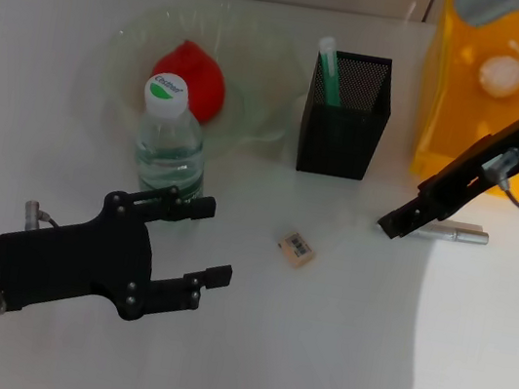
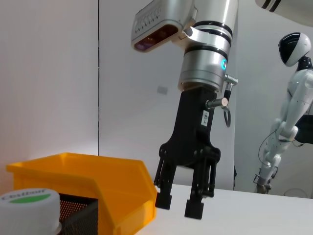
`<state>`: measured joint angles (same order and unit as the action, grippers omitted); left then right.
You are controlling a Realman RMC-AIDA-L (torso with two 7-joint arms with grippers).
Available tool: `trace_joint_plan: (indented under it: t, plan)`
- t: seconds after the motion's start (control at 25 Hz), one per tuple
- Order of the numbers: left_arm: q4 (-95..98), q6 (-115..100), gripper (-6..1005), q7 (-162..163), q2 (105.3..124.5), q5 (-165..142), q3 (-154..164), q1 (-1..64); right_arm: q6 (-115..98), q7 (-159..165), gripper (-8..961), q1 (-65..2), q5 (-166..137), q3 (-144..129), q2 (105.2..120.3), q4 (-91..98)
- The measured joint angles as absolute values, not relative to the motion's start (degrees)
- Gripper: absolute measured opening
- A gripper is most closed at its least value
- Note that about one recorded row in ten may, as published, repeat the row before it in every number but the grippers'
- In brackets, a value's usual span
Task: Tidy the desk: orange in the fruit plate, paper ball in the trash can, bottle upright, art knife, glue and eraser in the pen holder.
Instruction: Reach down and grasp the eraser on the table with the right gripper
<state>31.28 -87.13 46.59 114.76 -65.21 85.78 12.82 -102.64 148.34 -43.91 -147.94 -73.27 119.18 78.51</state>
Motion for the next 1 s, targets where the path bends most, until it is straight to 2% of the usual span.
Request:
trace_joint_plan:
  t: [0.44, 1.0]
  plan:
    - [31.4, -86.9, 699, 46.7, 114.88, -65.2, 85.8, 13.2, -88.9, 156.6, 739, -46.4, -146.9, -89.9, 119.67, 70.3]
    - [29.8, -86.2, 699, 46.1, 114.57, -66.3, 84.3, 11.6, -83.5, 156.7, 729, -47.4, -143.3, -92.7, 119.71, 63.5]
